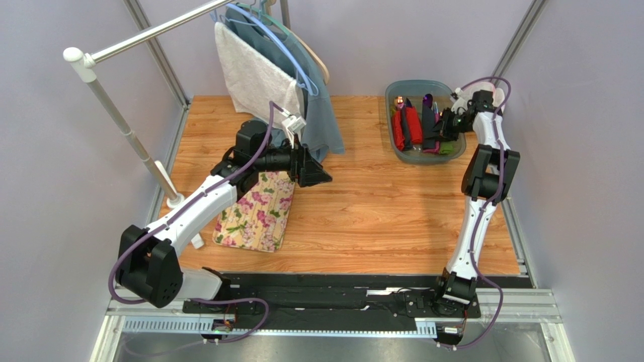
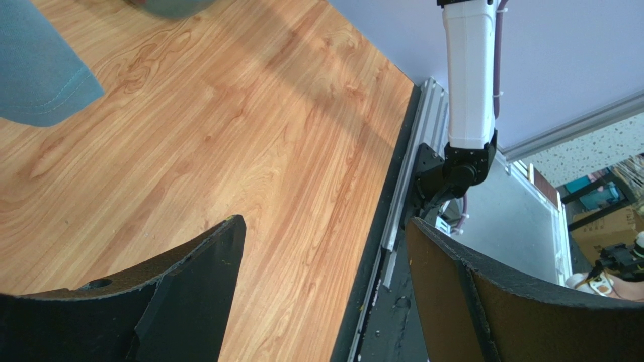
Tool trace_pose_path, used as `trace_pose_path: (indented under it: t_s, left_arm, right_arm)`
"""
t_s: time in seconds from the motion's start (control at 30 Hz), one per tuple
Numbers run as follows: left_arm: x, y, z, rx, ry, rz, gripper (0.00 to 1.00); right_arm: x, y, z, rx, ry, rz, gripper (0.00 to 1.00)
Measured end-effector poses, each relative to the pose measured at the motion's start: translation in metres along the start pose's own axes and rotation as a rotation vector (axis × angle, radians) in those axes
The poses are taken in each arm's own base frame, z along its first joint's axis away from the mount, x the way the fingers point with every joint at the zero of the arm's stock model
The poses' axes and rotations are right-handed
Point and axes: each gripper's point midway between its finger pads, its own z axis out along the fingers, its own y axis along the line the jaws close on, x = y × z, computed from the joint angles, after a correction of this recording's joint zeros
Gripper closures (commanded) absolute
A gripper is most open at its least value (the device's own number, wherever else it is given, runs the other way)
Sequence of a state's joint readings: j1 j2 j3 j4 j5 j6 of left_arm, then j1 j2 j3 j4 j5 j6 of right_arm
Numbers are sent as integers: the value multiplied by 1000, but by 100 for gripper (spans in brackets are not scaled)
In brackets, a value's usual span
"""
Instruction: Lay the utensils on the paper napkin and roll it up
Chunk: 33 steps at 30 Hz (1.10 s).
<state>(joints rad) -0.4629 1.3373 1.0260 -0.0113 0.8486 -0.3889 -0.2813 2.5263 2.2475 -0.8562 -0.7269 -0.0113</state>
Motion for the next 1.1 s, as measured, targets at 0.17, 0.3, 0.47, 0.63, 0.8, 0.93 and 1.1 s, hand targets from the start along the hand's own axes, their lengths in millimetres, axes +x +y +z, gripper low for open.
trace_pose_path:
  t_s: [0.17, 0.3, 0.47, 0.63, 0.8, 0.93, 1.1]
  left_arm:
    - [2, 5, 1, -7, 4, -17, 14]
    - [2, 7, 1, -12, 5, -29, 14]
    - [1, 7, 0, -13, 1, -38, 14]
    - [-2, 5, 1, -4, -7, -37, 14]
    - [-4, 5, 1, -1, -13, -38, 14]
    - [-4, 5, 1, -1, -13, -43, 14]
    - [-4, 5, 1, -2, -13, -44, 14]
  right_arm:
    - [0, -2, 3, 3, 4, 15, 100]
    - [1, -1, 3, -3, 8, 21, 100]
    - [1, 4, 3, -26, 8, 51, 100]
    - [0, 11, 2, -56, 10, 88, 100]
    - [2, 16, 3, -61, 15, 99, 100]
    - [4, 14, 5, -44, 20, 98, 100]
    - [5, 9, 4, -12, 26, 93, 95]
